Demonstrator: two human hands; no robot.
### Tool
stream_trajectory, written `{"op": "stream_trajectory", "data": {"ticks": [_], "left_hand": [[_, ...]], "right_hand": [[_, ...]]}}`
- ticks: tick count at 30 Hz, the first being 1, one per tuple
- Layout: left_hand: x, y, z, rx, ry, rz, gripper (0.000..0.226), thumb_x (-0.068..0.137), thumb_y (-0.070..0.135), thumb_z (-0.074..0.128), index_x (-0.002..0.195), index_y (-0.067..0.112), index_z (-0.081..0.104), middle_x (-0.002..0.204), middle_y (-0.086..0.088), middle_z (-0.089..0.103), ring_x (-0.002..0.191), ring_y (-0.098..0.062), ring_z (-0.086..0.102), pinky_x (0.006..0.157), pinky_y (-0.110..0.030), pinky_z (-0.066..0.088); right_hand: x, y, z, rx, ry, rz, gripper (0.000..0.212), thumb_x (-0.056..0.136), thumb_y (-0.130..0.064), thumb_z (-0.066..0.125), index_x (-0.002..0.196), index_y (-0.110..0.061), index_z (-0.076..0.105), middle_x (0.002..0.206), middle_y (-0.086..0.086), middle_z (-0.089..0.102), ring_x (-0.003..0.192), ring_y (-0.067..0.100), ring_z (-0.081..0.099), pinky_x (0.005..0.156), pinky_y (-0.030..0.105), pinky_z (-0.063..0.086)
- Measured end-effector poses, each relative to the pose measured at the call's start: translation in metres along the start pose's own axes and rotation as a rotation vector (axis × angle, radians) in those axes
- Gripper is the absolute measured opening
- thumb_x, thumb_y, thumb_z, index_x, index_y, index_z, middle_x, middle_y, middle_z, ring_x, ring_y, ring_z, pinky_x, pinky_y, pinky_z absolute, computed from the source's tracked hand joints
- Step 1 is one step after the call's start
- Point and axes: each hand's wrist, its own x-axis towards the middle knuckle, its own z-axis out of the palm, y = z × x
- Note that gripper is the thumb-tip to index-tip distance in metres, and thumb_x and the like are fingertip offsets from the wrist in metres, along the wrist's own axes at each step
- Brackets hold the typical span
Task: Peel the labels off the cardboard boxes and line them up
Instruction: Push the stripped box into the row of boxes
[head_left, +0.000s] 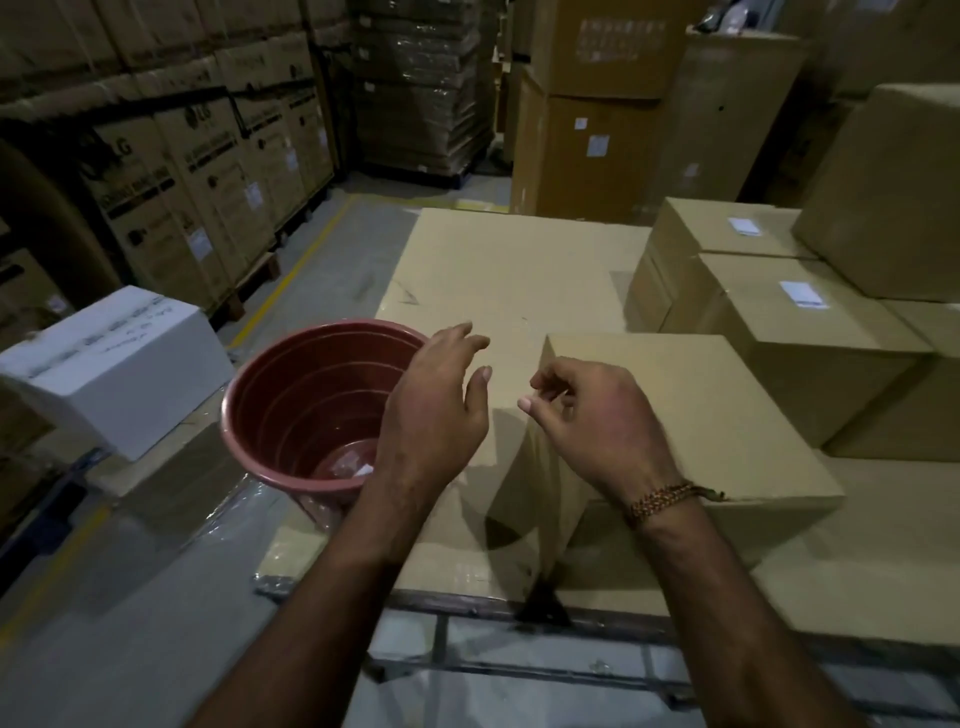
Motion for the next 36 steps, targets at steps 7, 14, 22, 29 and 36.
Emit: {"op": "stream_trajectory", "data": {"ticks": [7,14,22,29,36], "left_hand": [[-0.03,0.039,0.035,-0.112,-0.012,0.028,0.034,0.102,0.018,0.061,0.136,0.015,0.066,0.136,0.001,0.069,0.127,-0.014,0.062,0.109,-0.032,0.049],[-0.071,0.044,0.072,-0.141,-0.1,-0.206,0.037,0.103,0.022,0.061,0.139,0.02,0.063,0.147,0.005,0.06,0.135,-0.011,0.054,0.112,-0.03,0.044],[-0.111,0.031,0.111,-0.165,-0.176,-0.429,0.039,0.104,0.04,0.057,0.14,0.024,0.061,0.149,0.004,0.056,0.135,-0.017,0.055,0.109,-0.045,0.051],[-0.113,0.056,0.133,-0.411,-0.453,-0.871,0.078,0.099,0.07,0.049,0.159,0.022,0.037,0.156,-0.006,0.05,0.136,-0.029,0.054,0.101,-0.039,0.048],[-0.103,0.07,0.153,-0.718,-0.385,-1.163,0.076,0.086,0.078,0.053,0.14,0.025,0.06,0.127,-0.004,0.069,0.11,-0.029,0.065,0.091,-0.047,0.058]], "right_hand": [[-0.049,0.039,-0.017,-0.229,-0.096,0.028,0.061,0.087,-0.073,0.066,0.136,-0.038,0.06,0.145,-0.006,0.055,0.138,0.019,0.044,0.118,0.049,0.036],[-0.076,0.068,-0.025,-0.288,-0.269,0.048,0.098,0.083,-0.09,0.049,0.165,-0.041,0.025,0.178,0.002,0.014,0.164,0.033,0.008,0.128,0.07,0.007],[-0.088,0.092,-0.024,-0.302,0.002,0.003,0.087,0.092,-0.077,0.033,0.165,-0.031,0.037,0.172,0.007,0.035,0.16,0.038,0.027,0.127,0.068,0.018],[-0.09,0.127,-0.026,-0.183,0.312,-0.076,0.069,0.094,-0.057,0.05,0.151,-0.019,0.059,0.154,0.011,0.06,0.145,0.039,0.053,0.118,0.067,0.037],[-0.091,0.131,-0.022,-0.123,0.429,-0.097,0.064,0.093,-0.05,0.053,0.147,-0.018,0.065,0.15,0.009,0.064,0.142,0.036,0.056,0.116,0.062,0.04]]}}
